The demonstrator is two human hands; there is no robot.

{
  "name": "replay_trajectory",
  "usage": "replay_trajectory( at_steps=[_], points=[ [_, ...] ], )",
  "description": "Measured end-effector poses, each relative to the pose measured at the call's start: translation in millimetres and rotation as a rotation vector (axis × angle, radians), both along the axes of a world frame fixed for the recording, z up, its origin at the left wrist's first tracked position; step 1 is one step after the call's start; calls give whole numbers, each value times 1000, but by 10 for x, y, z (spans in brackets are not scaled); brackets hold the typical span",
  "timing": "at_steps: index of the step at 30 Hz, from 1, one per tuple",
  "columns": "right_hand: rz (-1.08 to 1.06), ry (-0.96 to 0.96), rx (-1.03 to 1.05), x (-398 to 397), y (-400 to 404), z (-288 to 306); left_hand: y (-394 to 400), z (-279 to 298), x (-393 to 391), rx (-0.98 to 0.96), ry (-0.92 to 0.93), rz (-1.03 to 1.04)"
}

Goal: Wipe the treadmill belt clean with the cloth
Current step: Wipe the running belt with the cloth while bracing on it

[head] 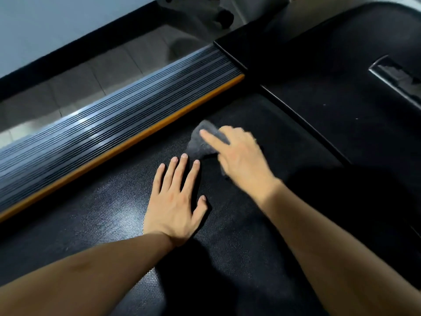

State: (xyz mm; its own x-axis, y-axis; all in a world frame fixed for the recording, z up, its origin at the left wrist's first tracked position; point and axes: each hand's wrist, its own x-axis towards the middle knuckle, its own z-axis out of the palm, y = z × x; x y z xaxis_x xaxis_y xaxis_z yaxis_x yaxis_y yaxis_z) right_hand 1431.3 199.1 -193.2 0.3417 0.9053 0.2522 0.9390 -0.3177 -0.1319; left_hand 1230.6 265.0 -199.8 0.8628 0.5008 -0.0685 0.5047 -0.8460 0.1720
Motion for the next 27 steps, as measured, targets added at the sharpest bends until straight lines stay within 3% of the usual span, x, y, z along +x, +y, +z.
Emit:
replay_trajectory(
  at_steps=[3,5,8,12,14,16,20,23,27],
  points=[
    [-345,-38,-35,711,-164,94,10,4,9,4,-12,-4],
    [-453,0,-32,898,-289,81,9,-6,5,6,-17,-1],
    [-390,63,3,588,-287,91,7,-10,9,4,-17,3],
    [-126,34,-6,-261,-320,26,17,-1,15,10,-11,1],
    [-12,-2,-64,-218,-379,41,3,6,0,5,-13,-1],
    [-86,-32,-56,185,-441,66,-2,3,-9,6,-29,5],
    [-514,-18,-79,850,-679,110,-10,-17,5,9,-43,12],
    [-483,17,-34,554,-642,92,-17,-28,5,6,-45,12],
    [-241,31,-19,-152,-637,39,-22,-24,12,19,-58,16]
  ],
)
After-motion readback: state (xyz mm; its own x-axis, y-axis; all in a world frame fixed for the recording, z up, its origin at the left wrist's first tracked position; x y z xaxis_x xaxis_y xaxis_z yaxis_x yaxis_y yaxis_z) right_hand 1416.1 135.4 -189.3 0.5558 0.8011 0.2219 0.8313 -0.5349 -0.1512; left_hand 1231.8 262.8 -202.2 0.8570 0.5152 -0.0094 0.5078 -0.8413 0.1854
